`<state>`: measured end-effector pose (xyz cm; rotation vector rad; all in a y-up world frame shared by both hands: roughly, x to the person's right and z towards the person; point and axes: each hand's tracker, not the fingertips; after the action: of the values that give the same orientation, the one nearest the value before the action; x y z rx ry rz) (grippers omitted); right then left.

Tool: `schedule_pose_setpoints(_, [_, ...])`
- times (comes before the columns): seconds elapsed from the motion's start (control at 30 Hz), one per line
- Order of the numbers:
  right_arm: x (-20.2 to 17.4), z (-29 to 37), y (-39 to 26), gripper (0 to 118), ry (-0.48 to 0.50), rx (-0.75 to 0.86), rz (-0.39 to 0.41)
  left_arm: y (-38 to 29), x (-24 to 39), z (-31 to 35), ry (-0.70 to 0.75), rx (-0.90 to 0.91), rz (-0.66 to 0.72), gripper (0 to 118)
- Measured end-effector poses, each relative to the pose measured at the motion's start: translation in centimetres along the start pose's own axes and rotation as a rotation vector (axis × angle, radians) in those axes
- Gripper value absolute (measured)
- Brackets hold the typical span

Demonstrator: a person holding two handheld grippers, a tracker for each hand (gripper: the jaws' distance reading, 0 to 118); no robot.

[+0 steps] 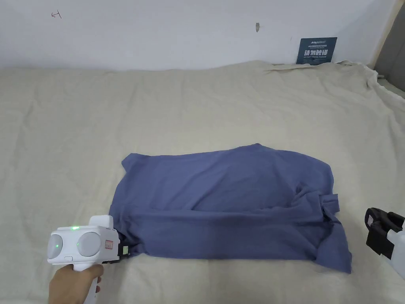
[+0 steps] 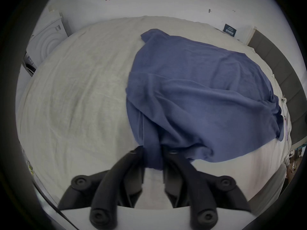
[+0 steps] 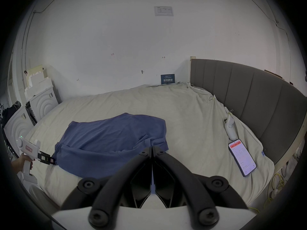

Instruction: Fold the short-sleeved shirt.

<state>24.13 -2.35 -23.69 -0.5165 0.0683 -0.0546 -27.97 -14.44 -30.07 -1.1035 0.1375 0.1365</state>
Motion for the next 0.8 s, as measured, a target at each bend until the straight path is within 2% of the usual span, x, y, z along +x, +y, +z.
schedule_pose_setpoints(0.2, [0.5, -2.3, -0.7, 0, -0.002, -0.095, -0.025, 0.3, -0.3, 1.1, -0.03, 0.024, -0.025, 4])
schedule_pose_setpoints(0.37, [1.0, -6.3, -3.1, 4, -0.04, -0.258, -0.047, 0.9, -1.1, 3.2, -0.069, 0.077, -0.019, 4])
schedule_pose_setpoints(0.4, [1.1, -7.2, -3.8, 16, -0.052, -0.282, -0.048, 1.0, -1.2, 3.5, -0.072, 0.085, -0.021, 4])
schedule_pose_setpoints(0.43, [1.0, -8.1, -4.3, 34, -0.055, -0.318, -0.047, 1.1, -1.1, 3.9, -0.073, 0.09, -0.024, 4])
schedule_pose_setpoints(0.5, [1.1, -9.7, -5.4, 79, -0.055, -0.394, -0.033, 1.2, -1.3, 4.1, -0.08, 0.096, -0.023, 4])
schedule_pose_setpoints(0.53, [1.0, -10.2, -5.9, 85, -0.052, -0.399, -0.04, 1.3, -1.4, 4.2, -0.085, 0.097, -0.021, 4])
schedule_pose_setpoints(0.67, [0.1, -11.3, -7.3, 85, -0.04, -0.455, -0.02, 1.2, -1.2, 4.5, -0.088, 0.1, -0.015, 4])
schedule_pose_setpoints(0.7, [0.0, -11.7, -7.7, 82, -0.036, -0.469, -0.018, 1.2, -1.2, 4.3, -0.087, 0.1, -0.015, 4])
schedule_pose_setpoints(0.73, [-0.1, -11.8, -8.0, 73, -0.027, -0.471, -0.018, 1.1, -1.2, 4.2, -0.086, 0.097, -0.015, 4])
schedule_pose_setpoints(0.77, [-0.6, -11.2, -8.0, 45, -0.02, -0.467, -0.016, 1.0, -1.1, 4.1, -0.085, 0.095, -0.016, 4])
schedule_pose_setpoints(0.8, [-0.8, -10.8, -8.0, 5, -0.011, -0.456, -0.017, 0.8, -1.2, 4.1, -0.083, 0.093, -0.015, 4])
